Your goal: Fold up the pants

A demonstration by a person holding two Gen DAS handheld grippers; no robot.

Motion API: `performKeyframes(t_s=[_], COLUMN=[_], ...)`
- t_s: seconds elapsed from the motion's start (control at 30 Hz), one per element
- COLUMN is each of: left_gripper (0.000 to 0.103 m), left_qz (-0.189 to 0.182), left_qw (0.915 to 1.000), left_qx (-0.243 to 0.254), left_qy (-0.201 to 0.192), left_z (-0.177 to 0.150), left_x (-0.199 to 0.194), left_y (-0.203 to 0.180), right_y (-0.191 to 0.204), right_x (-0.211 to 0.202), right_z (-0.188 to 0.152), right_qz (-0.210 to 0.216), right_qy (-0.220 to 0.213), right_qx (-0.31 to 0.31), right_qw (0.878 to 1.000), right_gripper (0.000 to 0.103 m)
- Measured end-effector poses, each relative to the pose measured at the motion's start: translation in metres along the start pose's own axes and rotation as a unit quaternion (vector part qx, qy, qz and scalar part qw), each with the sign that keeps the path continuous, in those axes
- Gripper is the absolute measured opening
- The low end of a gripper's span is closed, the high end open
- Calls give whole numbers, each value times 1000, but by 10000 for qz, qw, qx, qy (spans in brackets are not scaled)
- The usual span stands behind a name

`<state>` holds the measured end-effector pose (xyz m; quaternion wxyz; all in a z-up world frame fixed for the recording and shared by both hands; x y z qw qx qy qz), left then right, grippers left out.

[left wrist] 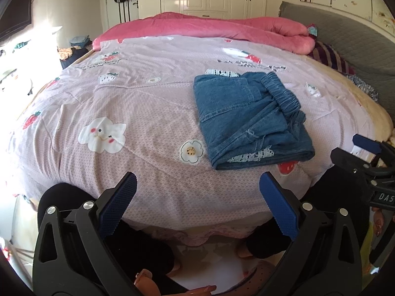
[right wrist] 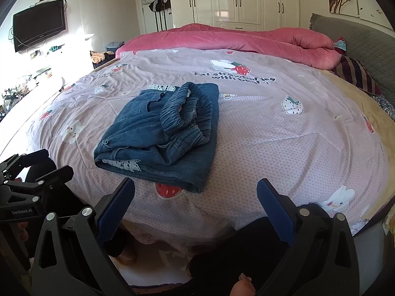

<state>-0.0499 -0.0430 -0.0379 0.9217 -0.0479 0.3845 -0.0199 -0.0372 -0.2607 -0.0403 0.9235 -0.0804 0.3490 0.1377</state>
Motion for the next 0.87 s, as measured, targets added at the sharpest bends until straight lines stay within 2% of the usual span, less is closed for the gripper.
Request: performKeyframes(t_s=[0.1, 0.33, 0.47, 0.53, 0.6, 0.63, 0.7, 0.77, 0.87], left_gripper=[93, 93, 93, 93, 93, 93, 94, 94, 94], left_qz=[129, -69, -50, 40, -200, -186, 108, 684, 1506], left_qw=[9999, 9999, 9997, 9998, 9989, 9983, 9981, 9953, 9846], left_qx=[68, -22, -46, -104, -302, -398, -473, -602, -824], left_qy=[21, 109, 216, 167, 295, 383, 369, 319, 336], left_z=[-1, 1, 4, 9, 19, 28, 49, 78, 126], left_x=[3, 8, 16, 19, 26, 33, 49, 72, 119], left_y=[-2, 0, 3, 10, 22, 32, 55, 92, 157], right_y=[-1, -6, -15, -27, -48, -62, -90, -143, -222], right_x=[2, 9, 17, 25, 32, 35, 41, 56, 83], right_z=[0, -1, -2, -2, 0, 3, 10, 26, 49], right_qz=[-5, -5, -48, -148, -269, -349, -595, -893, -1399], right_qy=[19, 85, 156, 211, 261, 246, 236, 296, 469], right_qx=[13, 61, 132, 236, 453, 539, 713, 1049, 1510], right_qw=[10000, 9999, 9998, 9994, 9983, 9976, 9954, 9900, 9775], right_gripper=[99, 99, 99, 99, 99, 99, 99, 99, 99])
Point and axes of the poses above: each gripper's, at about its wrist camera, not at the fingertips, and x roughly the way its jaws point, y to its left, z to its top, the point moved 2 cm from there along x, roughly the way its jaws point, and after that the axes turned 9 degrees about -x, right-handed, at the moved point
